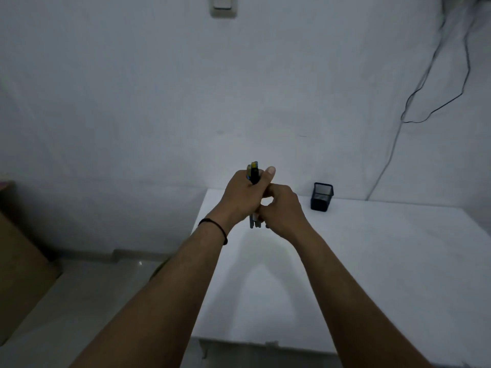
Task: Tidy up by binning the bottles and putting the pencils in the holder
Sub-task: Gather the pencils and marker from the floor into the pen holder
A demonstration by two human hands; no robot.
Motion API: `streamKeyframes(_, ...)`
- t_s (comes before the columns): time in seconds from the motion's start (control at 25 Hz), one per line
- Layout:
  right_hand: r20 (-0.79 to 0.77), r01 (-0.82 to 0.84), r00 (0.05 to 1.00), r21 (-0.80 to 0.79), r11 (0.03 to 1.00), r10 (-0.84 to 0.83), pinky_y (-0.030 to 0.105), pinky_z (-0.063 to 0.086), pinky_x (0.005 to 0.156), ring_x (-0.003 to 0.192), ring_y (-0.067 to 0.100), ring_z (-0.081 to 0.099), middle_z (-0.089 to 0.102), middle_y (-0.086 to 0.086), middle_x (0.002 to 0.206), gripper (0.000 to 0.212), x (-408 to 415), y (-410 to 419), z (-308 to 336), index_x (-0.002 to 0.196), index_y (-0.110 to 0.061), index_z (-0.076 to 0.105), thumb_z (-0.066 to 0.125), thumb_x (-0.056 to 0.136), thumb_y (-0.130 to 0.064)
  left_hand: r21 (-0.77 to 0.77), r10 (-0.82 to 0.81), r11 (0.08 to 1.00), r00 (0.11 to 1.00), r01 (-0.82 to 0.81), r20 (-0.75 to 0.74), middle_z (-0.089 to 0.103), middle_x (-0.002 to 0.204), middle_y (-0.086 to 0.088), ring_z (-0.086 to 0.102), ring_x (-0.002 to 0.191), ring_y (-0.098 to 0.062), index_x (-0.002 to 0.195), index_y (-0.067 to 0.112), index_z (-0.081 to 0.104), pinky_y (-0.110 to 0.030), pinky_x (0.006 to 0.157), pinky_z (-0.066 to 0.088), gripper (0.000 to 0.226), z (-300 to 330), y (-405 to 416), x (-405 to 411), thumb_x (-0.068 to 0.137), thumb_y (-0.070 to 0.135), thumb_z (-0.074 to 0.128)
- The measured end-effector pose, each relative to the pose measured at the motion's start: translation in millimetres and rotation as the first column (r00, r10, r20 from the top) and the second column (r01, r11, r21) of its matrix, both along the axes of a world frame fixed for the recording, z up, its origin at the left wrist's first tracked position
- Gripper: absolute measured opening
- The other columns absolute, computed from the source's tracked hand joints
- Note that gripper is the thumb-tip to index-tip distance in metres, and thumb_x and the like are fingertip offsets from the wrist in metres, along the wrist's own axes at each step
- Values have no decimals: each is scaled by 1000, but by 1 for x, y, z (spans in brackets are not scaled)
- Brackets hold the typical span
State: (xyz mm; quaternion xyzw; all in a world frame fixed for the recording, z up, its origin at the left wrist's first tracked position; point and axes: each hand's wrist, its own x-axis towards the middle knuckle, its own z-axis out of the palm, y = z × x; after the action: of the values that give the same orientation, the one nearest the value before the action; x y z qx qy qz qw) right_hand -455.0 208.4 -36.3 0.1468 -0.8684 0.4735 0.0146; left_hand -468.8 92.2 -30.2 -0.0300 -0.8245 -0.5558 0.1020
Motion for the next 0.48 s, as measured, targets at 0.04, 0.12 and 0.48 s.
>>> streamKeyframes(0.04,-8,10,1000,-23,1000,-10,28,52,54,52,8,65,72,-5,76,20,-10,5,-2,93,-12,70,58,81,-1,-11,-36,999,999,36,0,49,59,-2,47,56,-11,65,5,52,-23,58,39,54,0,7,-12,98,49,51)
streamKeyframes(0.12,-11,41,999,-64,997,-42,34,56,55,49,13,66,73,-1,74,16,-31,13,-5,89,-11,69,56,85,-2,-18,-99,995,995,100,19,42,55,3,43,52,-11,60,15,41,-23,57,36,51,0,15,-38,98,48,51)
streamKeyframes(0.48,-35,254,966,-61,965,-257,22,47,46,42,10,61,62,-7,51,22,-117,36,-15,70,-18,60,60,90,-8,25,-402,915,911,402,90,56,69,-8,54,62,-14,72,4,52,-28,69,46,51,-2,40,-147,97,49,53)
